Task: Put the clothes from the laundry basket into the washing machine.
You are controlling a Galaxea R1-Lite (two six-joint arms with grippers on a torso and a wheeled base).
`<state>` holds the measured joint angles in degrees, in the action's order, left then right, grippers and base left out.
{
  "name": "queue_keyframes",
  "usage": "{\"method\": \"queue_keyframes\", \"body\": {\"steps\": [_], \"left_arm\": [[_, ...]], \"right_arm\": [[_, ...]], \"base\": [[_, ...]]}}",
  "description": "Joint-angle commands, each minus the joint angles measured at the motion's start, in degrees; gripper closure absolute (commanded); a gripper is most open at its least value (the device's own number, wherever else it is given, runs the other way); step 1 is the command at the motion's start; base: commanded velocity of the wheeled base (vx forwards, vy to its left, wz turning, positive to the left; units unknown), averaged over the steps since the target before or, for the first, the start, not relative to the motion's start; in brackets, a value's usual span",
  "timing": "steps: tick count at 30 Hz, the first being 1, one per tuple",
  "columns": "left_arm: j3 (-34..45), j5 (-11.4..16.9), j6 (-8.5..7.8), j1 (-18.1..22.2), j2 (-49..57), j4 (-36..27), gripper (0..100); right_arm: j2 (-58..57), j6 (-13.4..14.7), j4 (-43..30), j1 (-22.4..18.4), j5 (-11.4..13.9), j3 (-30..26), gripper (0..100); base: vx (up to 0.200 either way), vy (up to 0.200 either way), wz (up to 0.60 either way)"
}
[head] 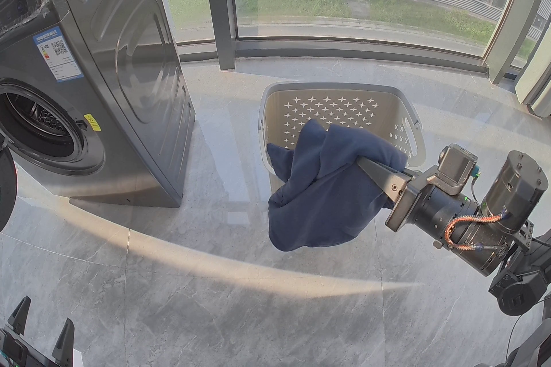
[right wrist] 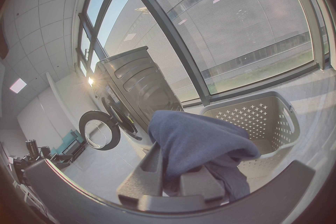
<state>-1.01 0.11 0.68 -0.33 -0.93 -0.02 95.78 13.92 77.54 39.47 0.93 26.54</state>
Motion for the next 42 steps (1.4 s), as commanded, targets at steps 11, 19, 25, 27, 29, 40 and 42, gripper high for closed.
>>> {"method": "queue_keyframes", "body": {"steps": [11, 19, 25, 27, 29, 40, 42], "left_arm": [[0.9, 0.1, 0.11, -0.1, 0.6, -0.1, 0], [0.9, 0.0, 0.2, 0.0, 0.6, -0.1, 0], [0.9, 0.0, 0.37, -0.1, 0.7, -0.1, 0], [0.9, 0.0, 0.37, -0.1, 0.6, -0.1, 0], [0.9, 0.0, 0.37, -0.1, 0.5, -0.1, 0], [0.9, 0.0, 0.46, -0.1, 0.5, -0.1, 0], [0.9, 0.0, 0.46, -0.1, 0.5, -0.1, 0]], "right_arm": [[-0.2, -0.4, 0.2, 0.0, -0.2, 0.0, 100], [-0.3, -0.7, 0.1, 0.2, -2.2, -0.1, 100], [-0.3, -0.7, 0.1, 0.3, -2.2, -0.1, 100], [-0.2, -0.7, 0.1, 0.3, -2.2, -0.1, 100], [-0.2, -0.7, 0.2, 0.3, -2.2, -0.1, 100], [0.2, -0.7, 0.2, 1.0, -2.8, 0.0, 100], [0.2, -0.7, 0.2, 1.0, -2.8, -0.1, 100]], "base": [[0.0, 0.182, 0.0], [0.0, 0.2, 0.0], [0.0, 0.2, 0.0], [0.0, 0.2, 0.0], [0.0, 0.2, 0.0], [0.0, 0.2, 0.0], [0.0, 0.2, 0.0]]}}
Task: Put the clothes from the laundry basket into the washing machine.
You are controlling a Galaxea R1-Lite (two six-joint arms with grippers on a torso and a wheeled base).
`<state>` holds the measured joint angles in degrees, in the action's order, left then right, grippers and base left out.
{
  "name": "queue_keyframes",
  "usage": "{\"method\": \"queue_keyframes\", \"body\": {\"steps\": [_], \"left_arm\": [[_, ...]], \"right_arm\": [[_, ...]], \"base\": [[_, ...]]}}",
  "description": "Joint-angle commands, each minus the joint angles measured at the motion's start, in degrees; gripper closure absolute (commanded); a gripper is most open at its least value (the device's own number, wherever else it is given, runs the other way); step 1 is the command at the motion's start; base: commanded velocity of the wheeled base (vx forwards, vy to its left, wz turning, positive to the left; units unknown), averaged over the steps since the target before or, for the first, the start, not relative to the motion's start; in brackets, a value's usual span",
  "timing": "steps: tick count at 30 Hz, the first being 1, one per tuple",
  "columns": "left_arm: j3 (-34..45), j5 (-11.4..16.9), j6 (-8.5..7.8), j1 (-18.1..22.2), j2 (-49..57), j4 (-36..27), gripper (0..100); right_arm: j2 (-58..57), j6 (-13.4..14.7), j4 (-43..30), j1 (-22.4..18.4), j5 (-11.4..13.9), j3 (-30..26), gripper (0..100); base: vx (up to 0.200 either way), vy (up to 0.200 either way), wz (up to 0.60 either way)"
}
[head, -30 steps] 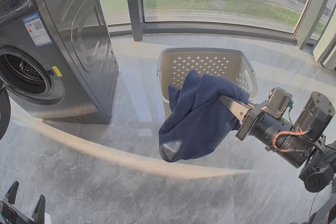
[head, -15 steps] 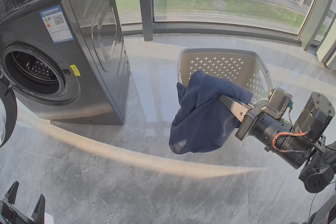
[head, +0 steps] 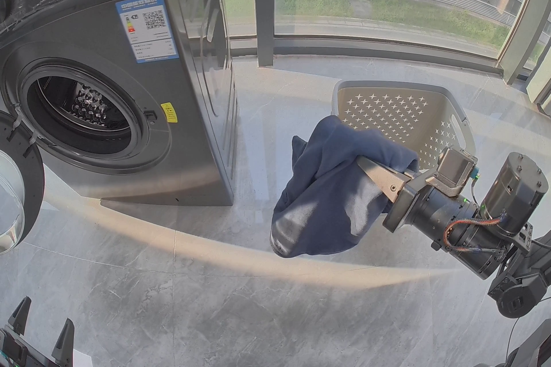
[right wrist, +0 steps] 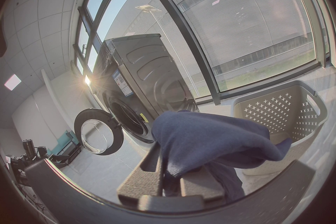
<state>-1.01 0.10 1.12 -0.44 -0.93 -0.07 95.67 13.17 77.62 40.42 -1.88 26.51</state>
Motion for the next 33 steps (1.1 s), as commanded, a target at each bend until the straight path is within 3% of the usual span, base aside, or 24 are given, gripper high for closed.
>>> {"method": "queue_keyframes", "body": {"steps": [1, 13, 19, 33], "left_arm": [[0.9, 0.0, 0.02, 0.0, 0.5, 0.0, 0], [0.9, 0.0, 0.02, 0.0, 0.5, 0.0, 0], [0.9, 0.0, -0.07, 0.0, 0.5, 0.0, 0], [0.9, 0.0, 0.02, 0.0, 0.5, 0.0, 0]], "right_arm": [[0.2, 0.0, 0.1, 0.0, 0.0, -0.1, 100], [-0.1, 0.0, 0.1, -0.1, 0.0, 0.0, 100], [0.0, 0.0, 0.1, -0.3, 0.0, 0.0, 100], [0.0, 0.0, 0.1, -0.3, 0.0, 0.0, 100]], "base": [[0.0, 0.2, 0.0], [0.0, 0.2, 0.0], [0.0, 0.0, 0.0], [-0.2, 0.0, 0.0]]}}
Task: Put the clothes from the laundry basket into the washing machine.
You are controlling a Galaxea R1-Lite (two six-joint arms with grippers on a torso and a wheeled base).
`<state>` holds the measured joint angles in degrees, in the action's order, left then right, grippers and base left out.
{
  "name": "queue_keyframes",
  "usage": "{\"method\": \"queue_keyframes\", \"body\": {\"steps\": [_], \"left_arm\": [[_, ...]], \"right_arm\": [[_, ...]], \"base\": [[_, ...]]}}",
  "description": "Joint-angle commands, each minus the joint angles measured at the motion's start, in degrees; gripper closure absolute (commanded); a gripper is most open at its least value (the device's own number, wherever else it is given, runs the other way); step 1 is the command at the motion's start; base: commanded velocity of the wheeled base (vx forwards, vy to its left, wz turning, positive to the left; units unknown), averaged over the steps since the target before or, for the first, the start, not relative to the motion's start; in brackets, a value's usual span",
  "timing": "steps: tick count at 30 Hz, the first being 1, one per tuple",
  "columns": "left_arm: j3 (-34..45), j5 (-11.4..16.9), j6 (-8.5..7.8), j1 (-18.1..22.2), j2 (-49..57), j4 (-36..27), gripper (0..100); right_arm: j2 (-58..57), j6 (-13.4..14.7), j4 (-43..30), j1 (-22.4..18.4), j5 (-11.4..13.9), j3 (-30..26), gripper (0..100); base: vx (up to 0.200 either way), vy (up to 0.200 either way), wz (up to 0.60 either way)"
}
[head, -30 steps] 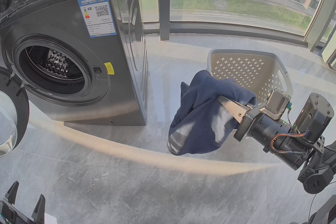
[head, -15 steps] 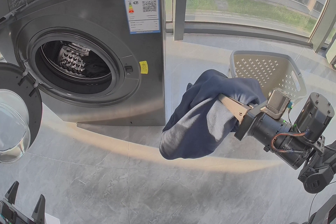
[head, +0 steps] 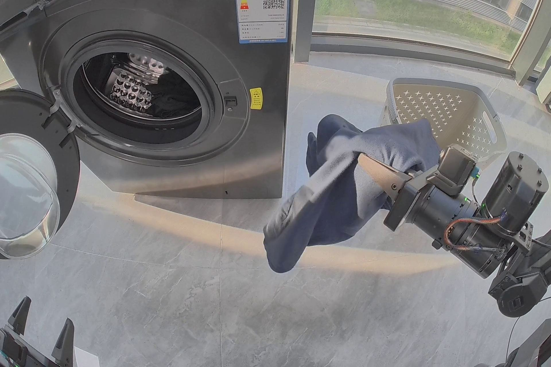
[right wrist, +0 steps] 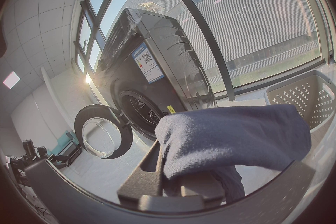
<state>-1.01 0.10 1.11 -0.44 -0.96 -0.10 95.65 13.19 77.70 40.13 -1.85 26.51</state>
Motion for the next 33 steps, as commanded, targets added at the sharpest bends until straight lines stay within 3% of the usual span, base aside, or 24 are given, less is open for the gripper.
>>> {"method": "queue_keyframes", "body": {"steps": [1, 7, 33], "left_arm": [[0.9, 0.0, -0.05, 0.0, 0.5, 0.0, 0], [0.9, 0.0, 0.03, 0.0, 0.5, 0.0, 0], [0.9, 0.0, -0.05, -0.1, 0.4, 0.0, 0]], "right_arm": [[0.0, 0.0, 0.0, 0.0, 0.0, 0.0, 100], [0.0, 0.0, 0.0, 0.3, 0.0, 0.0, 100], [0.2, 0.1, 0.0, -0.2, 0.0, 0.4, 100]], "base": [[-0.2, 0.0, 0.0], [0.0, 0.0, 0.0], [0.0, 0.2, 0.0]]}}
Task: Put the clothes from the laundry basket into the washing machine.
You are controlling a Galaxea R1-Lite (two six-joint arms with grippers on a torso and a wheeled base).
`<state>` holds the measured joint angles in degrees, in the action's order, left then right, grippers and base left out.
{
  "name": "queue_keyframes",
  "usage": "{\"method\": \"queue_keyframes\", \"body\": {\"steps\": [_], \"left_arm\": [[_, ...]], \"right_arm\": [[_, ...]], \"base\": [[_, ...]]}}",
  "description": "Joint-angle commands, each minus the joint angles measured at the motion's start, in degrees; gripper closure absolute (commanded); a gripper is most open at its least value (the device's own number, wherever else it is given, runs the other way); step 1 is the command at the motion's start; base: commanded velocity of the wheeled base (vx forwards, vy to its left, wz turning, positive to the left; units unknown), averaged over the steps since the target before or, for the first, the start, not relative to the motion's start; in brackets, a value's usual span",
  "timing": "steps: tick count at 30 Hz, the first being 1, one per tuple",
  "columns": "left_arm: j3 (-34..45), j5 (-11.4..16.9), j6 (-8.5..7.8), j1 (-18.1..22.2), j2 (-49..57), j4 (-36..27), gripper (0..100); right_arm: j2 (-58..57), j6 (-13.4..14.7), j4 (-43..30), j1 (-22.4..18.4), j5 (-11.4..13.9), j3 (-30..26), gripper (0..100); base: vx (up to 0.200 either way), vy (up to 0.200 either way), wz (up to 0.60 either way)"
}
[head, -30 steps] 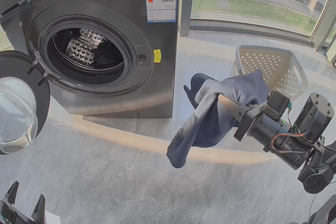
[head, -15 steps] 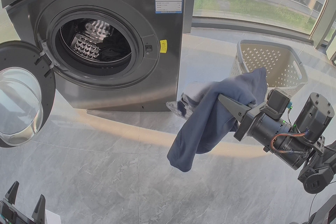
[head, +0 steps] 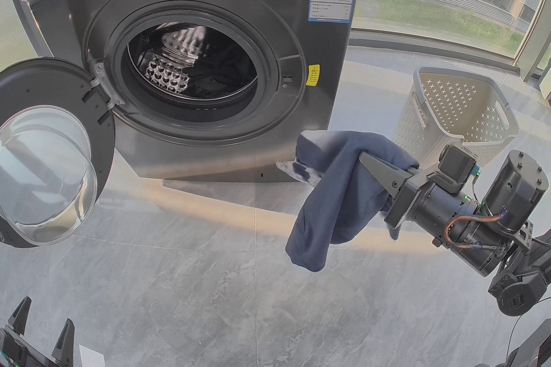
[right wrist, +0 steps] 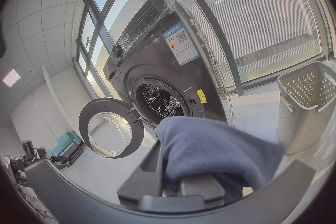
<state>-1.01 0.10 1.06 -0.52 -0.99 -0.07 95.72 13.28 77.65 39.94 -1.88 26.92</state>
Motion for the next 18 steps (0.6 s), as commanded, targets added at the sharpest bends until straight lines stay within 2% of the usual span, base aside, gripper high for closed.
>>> {"method": "queue_keyframes", "body": {"steps": [1, 7, 13, 18], "left_arm": [[0.9, 0.0, 0.08, 0.0, 0.5, 0.0, 0], [0.9, 0.0, -0.01, 0.0, 0.5, 0.0, 0], [0.9, 0.0, 0.17, 0.0, 0.5, 0.0, 0], [0.9, 0.0, 0.08, 0.0, 0.5, 0.0, 0]], "right_arm": [[0.2, 0.0, 0.0, 0.0, 0.0, 0.0, 100], [0.2, 0.0, 0.0, -0.1, 0.0, -0.1, 100], [0.3, 0.0, 0.0, -0.2, 0.0, -0.1, 100], [0.3, -0.1, 0.0, -0.3, 0.0, -0.1, 100]], "base": [[0.0, 0.2, 0.0], [0.0, 0.0, 0.0], [-0.2, 0.0, 0.0], [0.0, 0.0, 0.0]]}}
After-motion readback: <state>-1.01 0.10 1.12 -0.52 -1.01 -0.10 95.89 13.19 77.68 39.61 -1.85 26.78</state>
